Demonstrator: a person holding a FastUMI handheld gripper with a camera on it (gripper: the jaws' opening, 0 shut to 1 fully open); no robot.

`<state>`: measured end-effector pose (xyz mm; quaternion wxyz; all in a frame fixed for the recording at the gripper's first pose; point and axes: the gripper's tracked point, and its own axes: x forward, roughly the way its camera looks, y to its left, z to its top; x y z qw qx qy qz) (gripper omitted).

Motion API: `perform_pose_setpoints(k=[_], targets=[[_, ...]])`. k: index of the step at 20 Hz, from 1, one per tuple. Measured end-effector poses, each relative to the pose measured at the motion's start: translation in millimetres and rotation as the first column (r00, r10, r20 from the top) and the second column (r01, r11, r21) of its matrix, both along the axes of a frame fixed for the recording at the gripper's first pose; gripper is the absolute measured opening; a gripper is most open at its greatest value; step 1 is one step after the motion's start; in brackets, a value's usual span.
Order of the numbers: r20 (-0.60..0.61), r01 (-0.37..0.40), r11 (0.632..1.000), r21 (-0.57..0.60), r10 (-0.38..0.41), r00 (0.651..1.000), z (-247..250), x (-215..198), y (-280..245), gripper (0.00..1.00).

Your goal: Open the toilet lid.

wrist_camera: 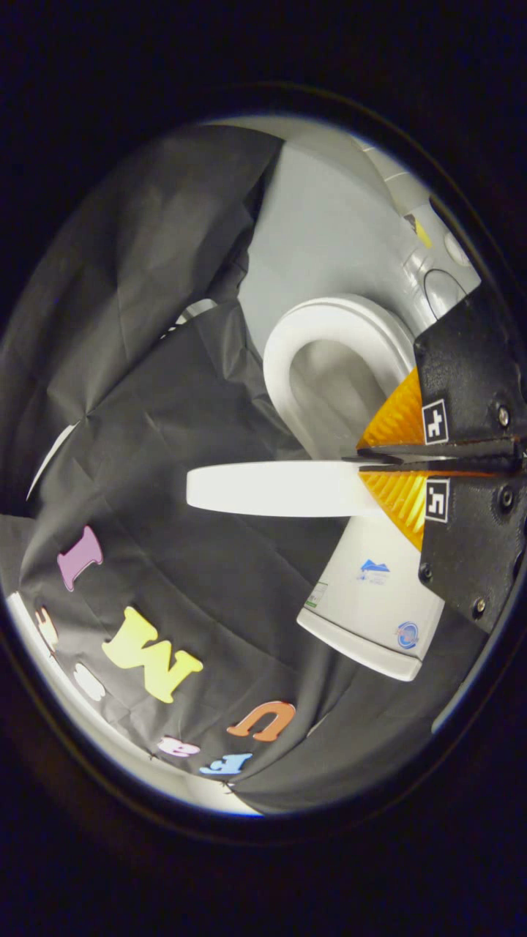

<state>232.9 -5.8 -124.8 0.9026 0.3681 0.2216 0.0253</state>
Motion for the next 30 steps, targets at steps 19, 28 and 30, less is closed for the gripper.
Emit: perform_pose_setpoints(k=[19,28,30], targets=[[0.048,-0.047,0.980,-0.195,0.057,0.997,49,-5,64,0.04],[0.068,-0.060,0.952,-0.299,0.083,0.994,67,-10,100,0.05],[0.074,-0.064,0.940,-0.334,0.094,0.993,71,-9,108,0.07]])
